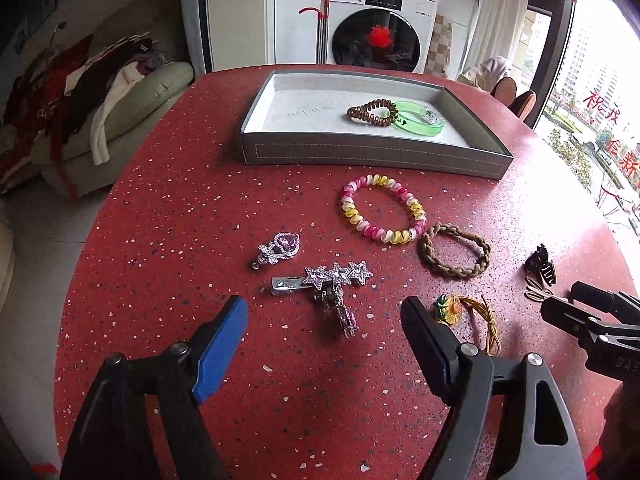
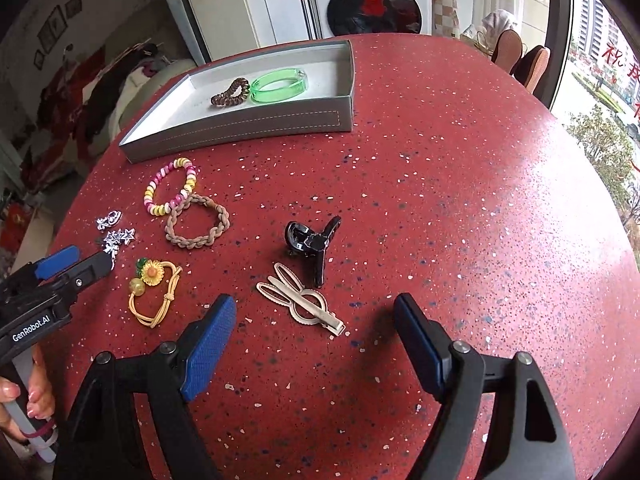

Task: Organize jewelry
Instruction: 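Withdraw both tools from the tray back over the remaining jewelry, then grasp small silver charm with left tool while right tool grasps beige bunny clip, then release silver charm into tray with left tool while right tool releases bunny clip, then withdraw both tools from the tray toward the remaining clips, then grasp silver star hair clip with left tool while right tool grasps black claw clip, then carry star clip into grey tray and open left tool while right tool releases claw clip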

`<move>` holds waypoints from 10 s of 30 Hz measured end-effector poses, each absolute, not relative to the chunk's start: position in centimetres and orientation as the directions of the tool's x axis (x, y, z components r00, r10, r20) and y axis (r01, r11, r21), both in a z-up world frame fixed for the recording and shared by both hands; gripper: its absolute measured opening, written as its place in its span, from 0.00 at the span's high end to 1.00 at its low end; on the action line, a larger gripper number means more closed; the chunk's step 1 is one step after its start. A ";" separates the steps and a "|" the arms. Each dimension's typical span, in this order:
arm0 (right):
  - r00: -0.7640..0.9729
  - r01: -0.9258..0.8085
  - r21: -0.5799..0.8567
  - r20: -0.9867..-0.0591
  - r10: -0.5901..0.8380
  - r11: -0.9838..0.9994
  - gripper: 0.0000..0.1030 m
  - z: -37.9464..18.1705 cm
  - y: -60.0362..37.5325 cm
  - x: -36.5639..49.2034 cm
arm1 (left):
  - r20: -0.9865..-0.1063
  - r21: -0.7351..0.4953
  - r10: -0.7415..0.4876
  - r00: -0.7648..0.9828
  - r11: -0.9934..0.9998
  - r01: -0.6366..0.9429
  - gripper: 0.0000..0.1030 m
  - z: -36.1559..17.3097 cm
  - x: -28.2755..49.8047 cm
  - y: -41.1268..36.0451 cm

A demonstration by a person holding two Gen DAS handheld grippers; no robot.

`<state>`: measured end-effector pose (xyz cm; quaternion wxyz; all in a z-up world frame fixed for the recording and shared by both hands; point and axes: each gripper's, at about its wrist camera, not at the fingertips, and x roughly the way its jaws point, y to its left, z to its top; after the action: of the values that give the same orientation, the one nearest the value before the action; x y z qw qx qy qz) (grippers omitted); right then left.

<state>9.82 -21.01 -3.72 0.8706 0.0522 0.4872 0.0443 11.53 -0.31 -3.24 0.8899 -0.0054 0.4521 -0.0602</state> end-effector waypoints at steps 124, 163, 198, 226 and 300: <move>0.522 0.037 0.268 -0.827 0.210 0.963 0.59 -1.8 -21.3 30.4 | -0.812 -0.014 -0.111 0.573 0.985 0.171 0.73 -2.7 33.8 -2.8; 0.686 -0.020 0.391 -0.664 0.297 0.920 0.15 4.6 -21.5 19.1 | -0.712 -0.041 -0.166 0.683 0.980 0.196 0.00 2.9 22.6 1.0; 0.495 0.135 0.294 -0.847 0.193 0.946 0.15 -3.2 -22.2 12.4 | -0.770 0.063 -0.218 0.600 0.909 0.412 0.19 -2.7 13.0 -0.7; 0.515 0.090 0.100 -0.856 0.039 0.991 0.77 -3.6 -20.2 13.9 | -0.827 0.025 -0.275 0.490 0.853 0.521 0.64 -4.0 12.9 -2.3; 0.527 -0.075 0.321 -0.791 0.311 0.944 0.77 1.2 -19.6 28.4 | -0.766 -0.122 -0.320 0.557 0.924 0.363 0.66 1.4 30.2 -1.2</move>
<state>28.36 -19.60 1.16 0.8648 0.1245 0.4736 0.1114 30.18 -1.21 1.39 0.8819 0.0248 0.4290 -0.1938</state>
